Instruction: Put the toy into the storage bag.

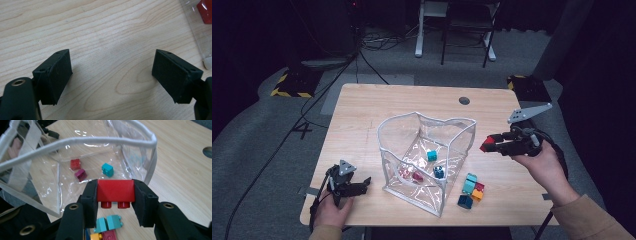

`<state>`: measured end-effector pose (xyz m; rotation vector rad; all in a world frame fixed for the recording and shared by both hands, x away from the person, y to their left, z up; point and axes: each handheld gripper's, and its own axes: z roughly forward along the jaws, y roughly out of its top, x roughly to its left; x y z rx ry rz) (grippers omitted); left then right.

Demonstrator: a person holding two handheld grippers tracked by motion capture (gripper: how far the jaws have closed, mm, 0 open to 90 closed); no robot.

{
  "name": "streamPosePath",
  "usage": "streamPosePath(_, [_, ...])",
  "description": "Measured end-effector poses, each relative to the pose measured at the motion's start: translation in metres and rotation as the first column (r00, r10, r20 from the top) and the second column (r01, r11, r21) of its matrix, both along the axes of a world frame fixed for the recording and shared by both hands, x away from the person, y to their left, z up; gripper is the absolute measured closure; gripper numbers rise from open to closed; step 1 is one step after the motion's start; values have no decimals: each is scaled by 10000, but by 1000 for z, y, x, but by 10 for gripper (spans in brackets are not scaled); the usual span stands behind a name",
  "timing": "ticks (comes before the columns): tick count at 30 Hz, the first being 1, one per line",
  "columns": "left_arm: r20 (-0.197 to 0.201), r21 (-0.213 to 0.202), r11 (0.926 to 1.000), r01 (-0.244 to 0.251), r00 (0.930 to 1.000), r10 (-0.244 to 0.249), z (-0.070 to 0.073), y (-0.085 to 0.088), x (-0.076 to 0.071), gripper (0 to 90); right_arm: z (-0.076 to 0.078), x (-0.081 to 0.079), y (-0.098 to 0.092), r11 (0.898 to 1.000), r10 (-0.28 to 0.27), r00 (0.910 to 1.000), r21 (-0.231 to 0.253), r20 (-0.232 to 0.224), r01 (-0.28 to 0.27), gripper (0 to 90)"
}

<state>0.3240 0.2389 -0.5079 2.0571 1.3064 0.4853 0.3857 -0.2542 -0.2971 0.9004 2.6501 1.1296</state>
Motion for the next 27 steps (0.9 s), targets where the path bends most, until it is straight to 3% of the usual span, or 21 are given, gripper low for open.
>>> streamPosePath(15, [1, 3, 10000, 3, 10000, -3, 0, 0, 0, 166, 42, 11, 32, 9974, 677, 9963, 229, 525, -689, 588])
streamPosePath(27, [6, -2, 10000, -91, 10000, 91, 0, -1, 2, 155, 57, 27, 76, 9937, 1115, 9922, 41, 557, -1119, 588])
